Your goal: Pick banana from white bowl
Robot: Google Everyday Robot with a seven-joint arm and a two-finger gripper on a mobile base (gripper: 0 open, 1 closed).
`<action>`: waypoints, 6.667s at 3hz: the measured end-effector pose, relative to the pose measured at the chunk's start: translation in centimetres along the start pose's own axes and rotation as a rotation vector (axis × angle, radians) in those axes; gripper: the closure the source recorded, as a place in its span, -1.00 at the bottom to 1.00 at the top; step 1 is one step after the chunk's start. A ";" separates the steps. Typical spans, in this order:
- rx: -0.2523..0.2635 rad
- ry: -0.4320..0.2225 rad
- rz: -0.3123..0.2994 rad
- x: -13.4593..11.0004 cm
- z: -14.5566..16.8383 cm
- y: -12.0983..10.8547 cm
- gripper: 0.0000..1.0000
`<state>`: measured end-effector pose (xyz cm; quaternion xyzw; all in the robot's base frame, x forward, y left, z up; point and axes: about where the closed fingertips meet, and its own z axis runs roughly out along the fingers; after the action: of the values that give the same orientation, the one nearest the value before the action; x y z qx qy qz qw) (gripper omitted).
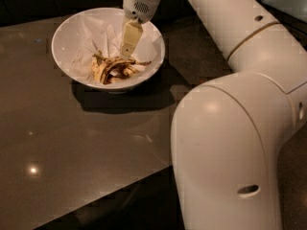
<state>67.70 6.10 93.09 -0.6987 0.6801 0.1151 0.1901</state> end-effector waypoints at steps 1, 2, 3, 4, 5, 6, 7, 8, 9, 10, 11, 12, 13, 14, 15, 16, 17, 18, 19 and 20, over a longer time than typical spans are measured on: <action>-0.014 0.009 0.015 0.0 0.8 0.6 -0.46; -0.030 0.012 0.020 0.1 1.7 1.1 -0.44; -0.044 0.006 0.026 0.3 2.6 1.4 -0.44; -0.055 -0.006 0.031 0.5 3.3 1.6 -0.44; -0.064 -0.025 0.038 0.7 3.8 1.8 -0.44; -0.075 -0.037 0.036 0.9 4.2 1.9 -0.40; -0.067 -0.052 -0.001 1.1 4.3 2.2 -0.02; -0.067 -0.052 -0.001 1.1 4.3 2.2 0.45; -0.067 -0.052 -0.001 1.1 4.3 2.2 0.91; -0.067 -0.052 -0.001 1.1 4.3 2.2 1.00; -0.062 -0.055 -0.005 0.9 4.3 2.2 1.00; 0.003 -0.089 -0.017 0.5 1.0 2.8 1.00; 0.050 -0.114 -0.028 0.2 -1.5 3.3 1.00; 0.091 -0.149 -0.087 -0.6 -3.7 4.0 1.00; 0.092 -0.149 -0.091 -0.6 -3.7 4.1 1.00; 0.134 -0.220 -0.118 -2.3 -5.7 4.7 1.00; 0.166 -0.306 -0.103 -2.9 -7.8 6.5 1.00; 0.185 -0.356 -0.083 -2.6 -9.4 7.7 1.00; 0.185 -0.356 -0.083 -2.6 -9.4 7.7 1.00; 0.186 -0.377 -0.047 -2.3 -9.7 9.8 1.00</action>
Offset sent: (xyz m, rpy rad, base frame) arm -0.0243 0.0019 -0.0235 -0.0352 0.0728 -0.0003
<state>56.92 4.03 101.75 -0.6600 0.6235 0.1763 0.3803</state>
